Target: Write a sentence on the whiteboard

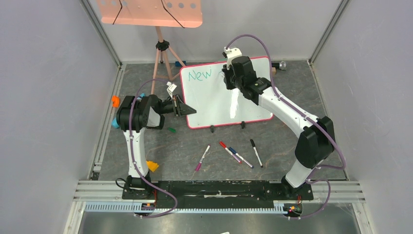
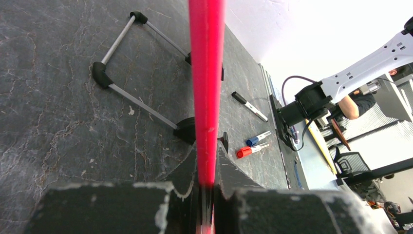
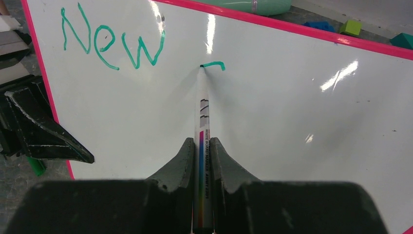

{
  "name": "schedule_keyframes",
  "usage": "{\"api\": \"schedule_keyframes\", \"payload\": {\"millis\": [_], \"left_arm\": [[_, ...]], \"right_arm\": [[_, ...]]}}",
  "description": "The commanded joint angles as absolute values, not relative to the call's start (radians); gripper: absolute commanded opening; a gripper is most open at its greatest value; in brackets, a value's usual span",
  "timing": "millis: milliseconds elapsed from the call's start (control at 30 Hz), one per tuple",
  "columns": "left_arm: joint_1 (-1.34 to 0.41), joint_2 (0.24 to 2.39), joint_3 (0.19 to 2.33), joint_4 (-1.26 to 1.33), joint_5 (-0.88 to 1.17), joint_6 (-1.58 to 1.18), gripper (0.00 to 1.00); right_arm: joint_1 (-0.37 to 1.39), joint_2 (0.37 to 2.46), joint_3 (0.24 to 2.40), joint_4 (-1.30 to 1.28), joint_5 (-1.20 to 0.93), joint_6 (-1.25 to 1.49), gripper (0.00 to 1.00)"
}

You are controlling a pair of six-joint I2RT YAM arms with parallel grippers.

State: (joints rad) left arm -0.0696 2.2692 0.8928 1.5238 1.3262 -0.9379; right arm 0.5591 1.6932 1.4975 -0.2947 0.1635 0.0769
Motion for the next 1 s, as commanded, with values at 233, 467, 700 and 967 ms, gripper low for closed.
{"api": "schedule_keyframes", "payload": {"millis": [233, 467, 700, 967], "left_arm": [[-0.045, 2.323, 0.904, 1.557, 1.221, -0.884, 0.02], [-0.046, 2.323, 0.904, 1.557, 1.221, -0.884, 0.02], [-0.045, 2.323, 0.904, 1.557, 1.221, -0.884, 0.02], [-0.045, 2.323, 0.904, 1.557, 1.223, -0.884, 0.02]], "right_arm": [[0.553, 1.650, 1.445, -0.312, 0.178, 0.054, 0.00], [0.540, 1.681, 1.488, -0.315, 0.224, 0.062, 0.00], [0.534, 1.720, 1.551, -0.322, 0.253, 0.063, 0.00], [0.528, 1.749, 1.599, -0.323, 0.249, 0.062, 0.00]]}}
